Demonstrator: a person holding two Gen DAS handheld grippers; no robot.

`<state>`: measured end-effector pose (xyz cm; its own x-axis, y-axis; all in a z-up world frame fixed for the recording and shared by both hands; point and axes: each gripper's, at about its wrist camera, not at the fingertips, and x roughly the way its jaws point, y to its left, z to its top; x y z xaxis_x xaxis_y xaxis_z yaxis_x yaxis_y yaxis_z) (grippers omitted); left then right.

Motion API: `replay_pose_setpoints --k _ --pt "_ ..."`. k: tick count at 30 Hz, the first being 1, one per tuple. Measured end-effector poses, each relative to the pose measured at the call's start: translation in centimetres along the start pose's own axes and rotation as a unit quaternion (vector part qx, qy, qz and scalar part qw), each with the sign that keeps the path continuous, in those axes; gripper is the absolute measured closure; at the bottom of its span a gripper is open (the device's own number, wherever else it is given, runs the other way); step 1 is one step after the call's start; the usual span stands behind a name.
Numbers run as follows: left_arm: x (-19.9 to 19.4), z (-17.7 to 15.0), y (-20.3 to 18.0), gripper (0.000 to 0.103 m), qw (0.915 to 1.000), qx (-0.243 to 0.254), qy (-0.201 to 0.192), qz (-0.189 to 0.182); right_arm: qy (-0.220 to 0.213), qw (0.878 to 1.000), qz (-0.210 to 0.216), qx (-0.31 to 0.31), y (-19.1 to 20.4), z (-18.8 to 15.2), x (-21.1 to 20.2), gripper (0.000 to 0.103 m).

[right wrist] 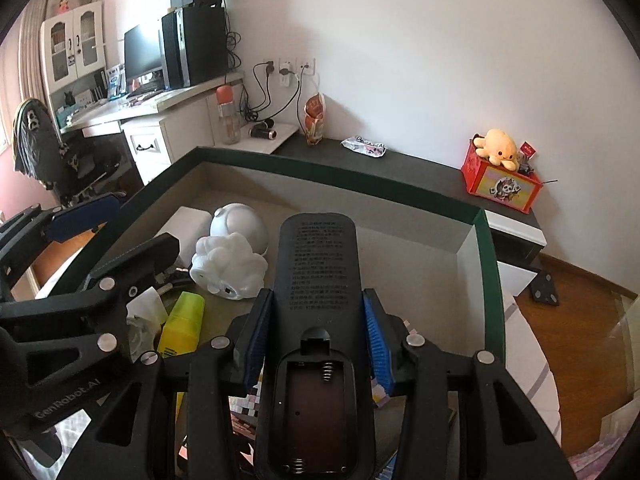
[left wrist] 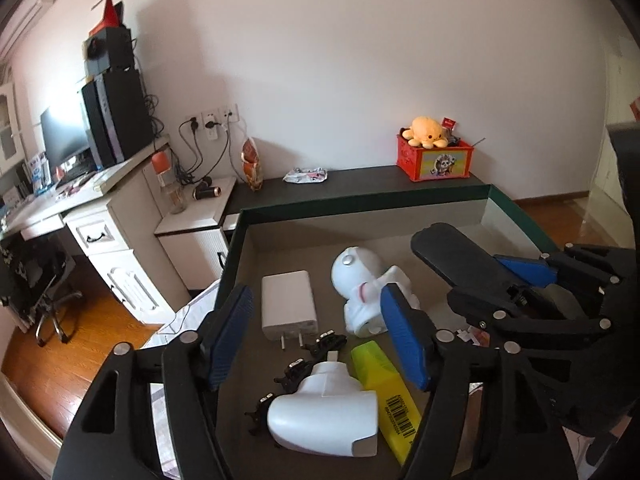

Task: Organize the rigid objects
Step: 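Open the left tool to drop the watch while the right tool releases the remote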

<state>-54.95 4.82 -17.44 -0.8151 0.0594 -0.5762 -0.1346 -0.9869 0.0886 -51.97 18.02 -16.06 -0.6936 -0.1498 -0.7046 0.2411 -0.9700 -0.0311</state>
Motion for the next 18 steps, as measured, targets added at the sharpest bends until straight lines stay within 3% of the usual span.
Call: replay_pose_setpoints --k 10,18 --pt "-0.4 -0.4 0.2 0.020 1.0000 -0.001 0.003 -0.002 -0.043 0.999 0.013 0.031 -0.4 -0.3 -1.2 0.057" --pt "-0.8 -0.4 0.1 0.016 1.0000 0.002 -0.002 -0.003 -0.066 0.996 0.018 0.055 -0.9 -0.5 -2.3 0.050"
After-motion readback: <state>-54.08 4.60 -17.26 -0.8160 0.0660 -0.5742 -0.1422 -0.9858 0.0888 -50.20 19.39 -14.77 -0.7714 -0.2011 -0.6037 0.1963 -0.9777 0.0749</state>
